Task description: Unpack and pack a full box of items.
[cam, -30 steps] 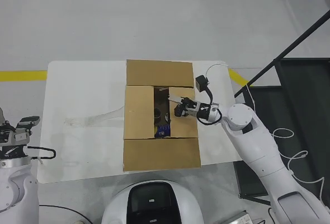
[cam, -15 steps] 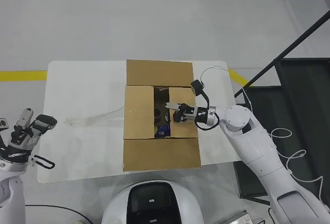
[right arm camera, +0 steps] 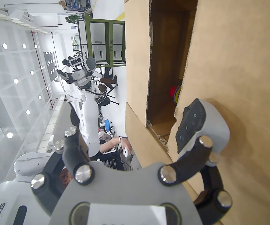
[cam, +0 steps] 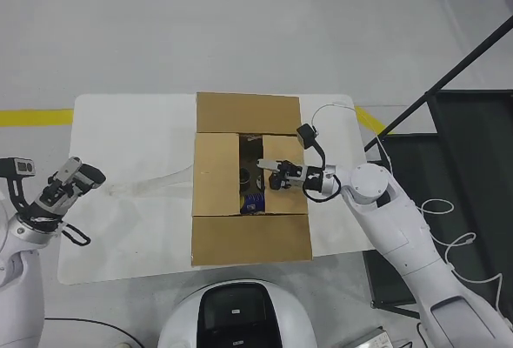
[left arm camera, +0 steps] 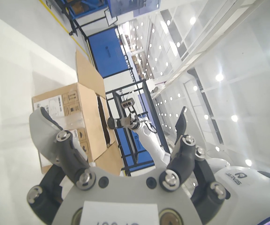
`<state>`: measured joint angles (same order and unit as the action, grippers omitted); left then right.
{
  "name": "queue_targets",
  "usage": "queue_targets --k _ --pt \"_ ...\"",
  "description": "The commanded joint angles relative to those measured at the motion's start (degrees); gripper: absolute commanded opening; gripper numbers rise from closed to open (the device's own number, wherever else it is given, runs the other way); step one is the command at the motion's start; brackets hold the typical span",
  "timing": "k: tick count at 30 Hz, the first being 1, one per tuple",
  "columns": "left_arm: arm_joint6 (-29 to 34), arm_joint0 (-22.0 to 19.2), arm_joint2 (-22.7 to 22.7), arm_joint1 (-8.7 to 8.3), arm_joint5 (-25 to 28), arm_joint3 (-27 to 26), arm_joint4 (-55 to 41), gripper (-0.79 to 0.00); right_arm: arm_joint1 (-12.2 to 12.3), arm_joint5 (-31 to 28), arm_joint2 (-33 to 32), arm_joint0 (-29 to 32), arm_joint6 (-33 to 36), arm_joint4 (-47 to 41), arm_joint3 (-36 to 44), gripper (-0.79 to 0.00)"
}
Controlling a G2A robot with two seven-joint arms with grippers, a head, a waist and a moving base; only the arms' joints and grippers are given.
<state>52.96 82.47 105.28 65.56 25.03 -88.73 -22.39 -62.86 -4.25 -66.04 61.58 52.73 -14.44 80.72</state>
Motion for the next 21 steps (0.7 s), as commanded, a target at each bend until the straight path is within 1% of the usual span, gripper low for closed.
queue_targets --k 1,19,21 --pt "1.08 0.06 0.02 0.0 -0.08 -0.06 0.06 0.0 0.0 0.0 0.0 0.0 0.0 0.0 0.0 0.0" --pt "1.08 0.06 0.02 0.0 -0.08 -0.06 0.06 0.0 0.0 0.0 0.0 0.0 0.0 0.0 0.0 0.0" --pt "0.76 -0.08 -0.43 -0.06 -1.23 -0.42 0.96 0.0 -0.12 0.04 0.76 0.49 0.63 -0.54 0.71 0.0"
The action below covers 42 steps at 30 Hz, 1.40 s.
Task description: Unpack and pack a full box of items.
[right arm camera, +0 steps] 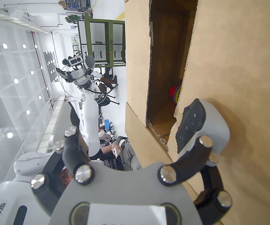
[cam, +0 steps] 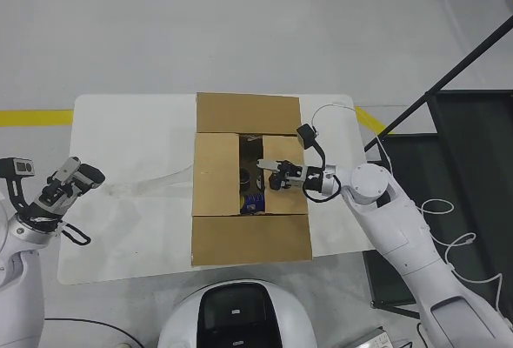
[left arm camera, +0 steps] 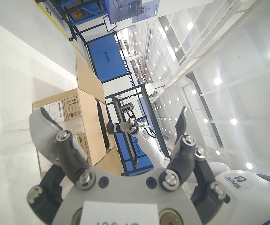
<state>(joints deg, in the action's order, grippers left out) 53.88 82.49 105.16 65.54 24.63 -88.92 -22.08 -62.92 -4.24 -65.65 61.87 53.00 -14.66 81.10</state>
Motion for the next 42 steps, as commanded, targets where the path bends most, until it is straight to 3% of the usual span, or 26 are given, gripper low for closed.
queue_targets --k 1,7,14,20,29,35,42 --pt "1.17 -0.52 -0.75 -0.24 -2.19 -0.56 2.12 0.0 -0.1 0.11 0.68 0.15 1.2 -0.66 0.5 0.0" --pt "10.7 -7.01 -2.47 -1.64 -3.44 1.4 9.08 0.0 -0.68 0.94 3.4 -1.03 2.53 -1.18 0.76 0.0" --pt "17.39 -17.18 -6.73 -2.52 -4.58 12.02 9.75 0.0 -2.18 1.39 8.95 -3.3 0.56 -0.1 -1.6 0.0" --pt "19.02 -21.99 -9.79 -2.67 -3.34 18.96 8.05 0.0 -3.35 1.22 12.19 -5.05 -0.13 -0.57 -3.0 0.0" --pt "14.47 -23.81 -11.73 -2.59 -1.44 22.27 3.68 0.0 -4.73 -4.23 13.75 -7.3 0.24 -4.91 -1.68 0.0" --pt "10.07 -22.79 -8.54 -3.02 -1.33 18.79 -1.79 0.0 -6.43 -7.81 17.19 -9.49 1.16 -8.79 0.19 0.0" --pt "11.3 -20.49 -4.45 -3.94 -4.16 13.38 -7.34 0.0 -10.71 -10.86 25.94 -15.01 0.64 -13.02 -5.19 0.0"
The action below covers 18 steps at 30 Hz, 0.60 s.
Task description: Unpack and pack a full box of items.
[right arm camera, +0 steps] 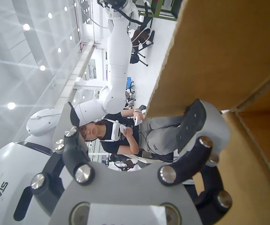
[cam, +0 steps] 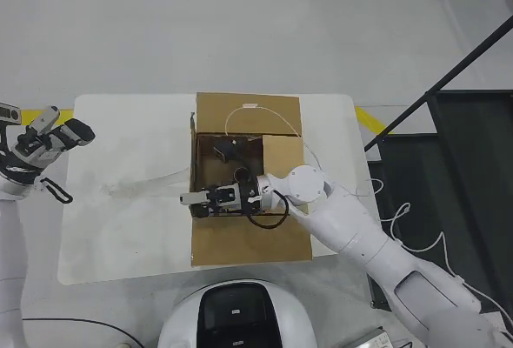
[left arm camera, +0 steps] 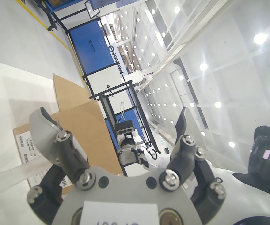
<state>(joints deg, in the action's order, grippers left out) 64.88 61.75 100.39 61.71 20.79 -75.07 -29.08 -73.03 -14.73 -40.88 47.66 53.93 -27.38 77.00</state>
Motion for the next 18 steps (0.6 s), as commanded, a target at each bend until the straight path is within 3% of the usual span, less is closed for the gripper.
queue_targets --k 1,10,18 --pt "0.49 0.47 0.61 -0.22 -0.63 -0.82 -0.63 0.0 -1.35 -0.77 2.51 -1.67 -0.93 -0.32 -2.47 0.0" --pt "1.4 0.48 -0.45 -0.66 -2.05 -0.08 -1.93 0.0 -7.33 -2.89 11.2 -7.55 -4.3 2.63 -12.98 0.0" --pt "3.8 -2.32 -6.33 -0.26 -1.31 2.31 -2.84 0.0 -8.4 -3.87 11.61 -7.68 -4.5 6.84 -15.62 0.0"
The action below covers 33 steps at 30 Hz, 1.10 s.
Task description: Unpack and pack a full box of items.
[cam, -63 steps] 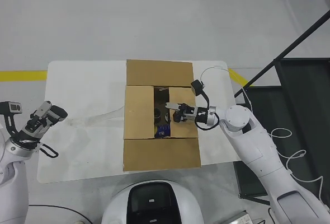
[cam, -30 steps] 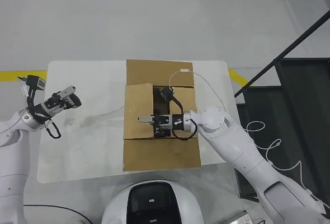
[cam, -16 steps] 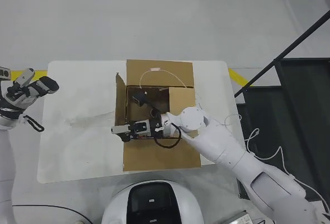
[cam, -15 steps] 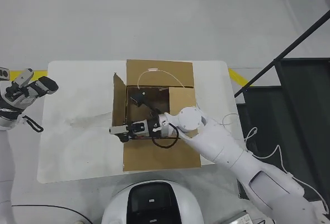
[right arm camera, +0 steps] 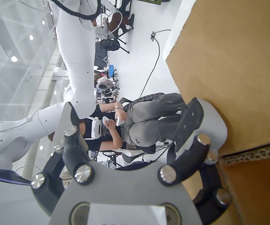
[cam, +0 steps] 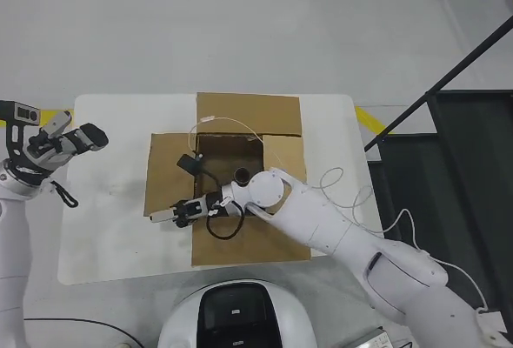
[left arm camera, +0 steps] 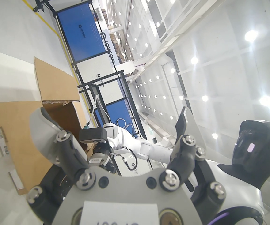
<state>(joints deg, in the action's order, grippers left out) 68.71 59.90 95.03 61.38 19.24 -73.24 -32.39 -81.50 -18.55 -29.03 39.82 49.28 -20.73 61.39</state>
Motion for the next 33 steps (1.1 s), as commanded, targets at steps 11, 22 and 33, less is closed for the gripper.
queue_targets --k 11,22,33 --pt "-2.86 -6.14 -11.58 1.47 3.71 9.03 6.07 0.0 4.39 0.24 -9.73 5.89 6.09 -0.29 6.93 0.0" --pt "-4.84 -9.02 -15.7 2.15 7.43 12.27 7.71 0.0 11.03 3.43 -28.22 18.1 9.61 0.05 22.0 0.0" --pt "-2.27 -3.35 -9.07 0.52 4.94 -5.49 -0.42 0.0 13.78 5.94 -40.33 24.51 8.06 -2.38 22.54 0.0"
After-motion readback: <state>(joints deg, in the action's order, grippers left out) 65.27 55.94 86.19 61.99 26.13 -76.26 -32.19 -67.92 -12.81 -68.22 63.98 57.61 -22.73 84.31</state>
